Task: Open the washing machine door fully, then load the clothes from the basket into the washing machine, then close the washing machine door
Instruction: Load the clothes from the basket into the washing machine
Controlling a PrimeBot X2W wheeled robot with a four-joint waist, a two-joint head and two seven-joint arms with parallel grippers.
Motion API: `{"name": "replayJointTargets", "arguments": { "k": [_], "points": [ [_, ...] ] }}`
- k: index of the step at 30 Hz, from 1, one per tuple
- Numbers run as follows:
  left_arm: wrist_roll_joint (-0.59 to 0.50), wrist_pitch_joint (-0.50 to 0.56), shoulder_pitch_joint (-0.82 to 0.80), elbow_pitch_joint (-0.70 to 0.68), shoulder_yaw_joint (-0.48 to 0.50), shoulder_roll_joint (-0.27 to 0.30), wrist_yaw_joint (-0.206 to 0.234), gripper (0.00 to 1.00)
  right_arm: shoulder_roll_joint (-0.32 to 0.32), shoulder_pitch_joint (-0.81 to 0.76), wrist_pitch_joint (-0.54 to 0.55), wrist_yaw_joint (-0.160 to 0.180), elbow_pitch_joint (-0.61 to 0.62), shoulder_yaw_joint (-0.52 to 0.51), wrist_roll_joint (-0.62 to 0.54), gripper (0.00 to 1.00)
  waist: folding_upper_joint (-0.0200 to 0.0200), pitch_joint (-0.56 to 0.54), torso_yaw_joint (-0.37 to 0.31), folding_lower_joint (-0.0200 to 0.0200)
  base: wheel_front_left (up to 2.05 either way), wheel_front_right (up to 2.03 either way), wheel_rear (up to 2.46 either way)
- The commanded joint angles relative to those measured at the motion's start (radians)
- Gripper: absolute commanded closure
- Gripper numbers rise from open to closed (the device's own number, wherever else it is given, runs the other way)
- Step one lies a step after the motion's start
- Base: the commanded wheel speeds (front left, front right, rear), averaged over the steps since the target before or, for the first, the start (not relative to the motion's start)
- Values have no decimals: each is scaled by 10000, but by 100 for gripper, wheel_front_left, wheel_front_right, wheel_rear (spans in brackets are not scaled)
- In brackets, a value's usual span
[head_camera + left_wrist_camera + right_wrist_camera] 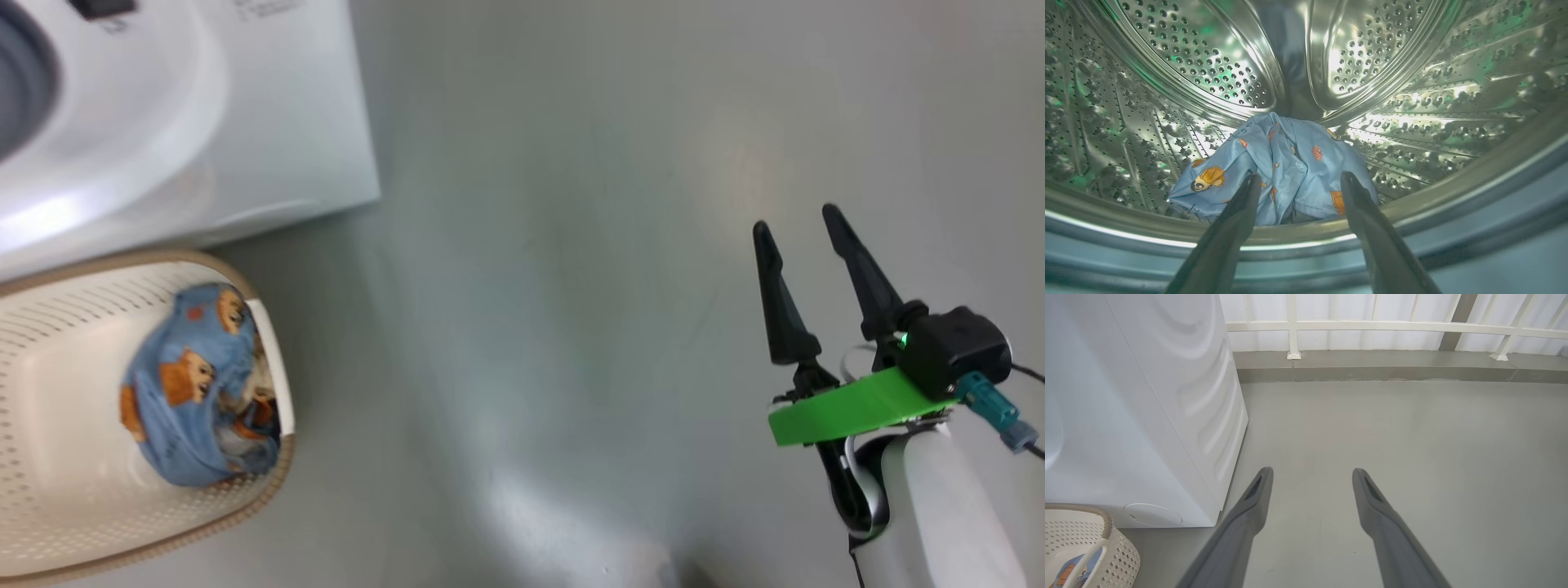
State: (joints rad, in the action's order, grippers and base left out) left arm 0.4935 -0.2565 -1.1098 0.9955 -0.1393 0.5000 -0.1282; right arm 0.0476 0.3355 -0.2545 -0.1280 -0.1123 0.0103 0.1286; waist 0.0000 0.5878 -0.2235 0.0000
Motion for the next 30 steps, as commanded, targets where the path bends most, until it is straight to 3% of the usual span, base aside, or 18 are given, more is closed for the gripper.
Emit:
{"name": "replayJointTargets", "arguments": {
  "k": [1,8,12,24,30],
  "points": [
    [199,-53,425,-358,57,561,-23,0,26,-396,-72,-27,148,164,-90,0,0,-979,603,0,0,0,0],
    [902,-53,2610,-1540,-271,441,-24,0,26,-811,-72,-27,-81,137,-360,0,0,-2301,1211,0,0,0,0],
    [574,-53,4006,-2429,-131,386,66,0,26,-1108,-72,-27,-186,131,-464,0,0,-3055,1474,0,0,0,0],
    [72,-53,7822,-5222,898,-723,724,0,26,-1811,-72,-27,-419,210,-632,0,0,-4650,1957,0,0,0,0],
    [-351,-53,9572,-6853,1390,-1640,1080,0,26,-2080,-72,-27,-534,391,-550,0,0,-5299,1986,0,0,0,0]
  ]
}}
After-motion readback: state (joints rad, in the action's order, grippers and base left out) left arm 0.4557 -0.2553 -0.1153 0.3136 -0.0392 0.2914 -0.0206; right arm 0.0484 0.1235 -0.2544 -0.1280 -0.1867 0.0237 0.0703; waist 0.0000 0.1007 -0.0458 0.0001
